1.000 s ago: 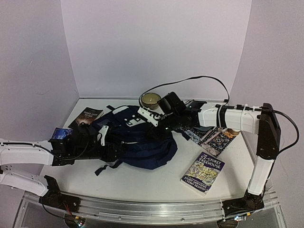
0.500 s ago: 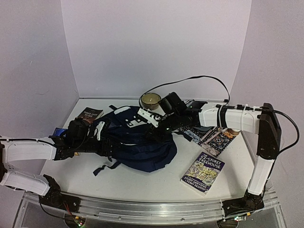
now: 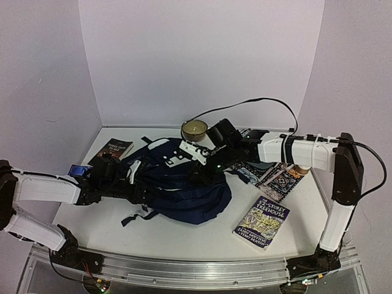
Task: Pack the student bag
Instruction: Pass from the right arm to the left
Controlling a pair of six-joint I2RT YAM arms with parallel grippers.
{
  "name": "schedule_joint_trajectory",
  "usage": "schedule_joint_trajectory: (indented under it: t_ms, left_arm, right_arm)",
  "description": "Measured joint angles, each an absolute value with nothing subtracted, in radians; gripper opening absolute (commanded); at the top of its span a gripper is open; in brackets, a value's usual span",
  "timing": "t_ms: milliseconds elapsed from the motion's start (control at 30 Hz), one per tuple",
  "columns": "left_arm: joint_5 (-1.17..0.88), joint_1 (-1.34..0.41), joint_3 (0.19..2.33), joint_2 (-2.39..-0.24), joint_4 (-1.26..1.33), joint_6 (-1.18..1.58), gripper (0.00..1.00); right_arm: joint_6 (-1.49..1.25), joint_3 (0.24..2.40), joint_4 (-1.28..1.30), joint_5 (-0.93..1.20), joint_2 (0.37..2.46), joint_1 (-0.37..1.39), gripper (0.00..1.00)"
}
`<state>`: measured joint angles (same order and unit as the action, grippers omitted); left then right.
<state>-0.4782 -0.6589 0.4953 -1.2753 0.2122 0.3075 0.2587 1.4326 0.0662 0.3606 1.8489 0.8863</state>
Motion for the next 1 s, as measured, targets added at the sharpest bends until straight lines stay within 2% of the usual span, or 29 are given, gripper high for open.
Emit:
schedule_joint_trajectory:
  t_ms: [33,100,233,367,400,467,633,733,1000]
  left_arm:
    - [-0.482,-0.658,0.495,-1.278,0.215,0.306,0.04]
    - [-0.493,-0.655,0.495,-1.280,0.220,0.310,0.00]
    - [-0.498,-0.654,0.484,-1.257,0.237,0.337,0.00]
    - [-0.507,-0.662,0.431,-1.133,0.252,0.373,0.01]
    - [-0.509,-0.664,0.425,-1.114,0.256,0.377,0.07]
    - [-0.514,-0.667,0.416,-1.074,0.265,0.386,0.29]
    - [-0.511,-0.667,0.416,-1.072,0.283,0.383,0.55]
    - [-0.519,-0.667,0.421,-1.123,0.290,0.365,0.59]
    - [-0.548,-0.667,0.459,-1.279,0.287,0.304,0.58]
  right_arm:
    - [0.261,1.433,0.071,0.359,1.846,0.885,0.00]
    - [0.264,1.433,0.079,0.349,1.840,0.883,0.00]
    - [0.273,1.433,0.083,0.296,1.826,0.886,0.00]
    - [0.290,1.433,0.082,0.246,1.822,0.891,0.00]
    - [0.292,1.433,0.083,0.244,1.822,0.893,0.00]
    - [0.296,1.433,0.083,0.246,1.822,0.894,0.00]
    - [0.300,1.433,0.084,0.259,1.822,0.893,0.00]
    - [0.300,1.433,0.084,0.271,1.822,0.893,0.00]
    - [0.300,1.433,0.090,0.307,1.822,0.893,0.00]
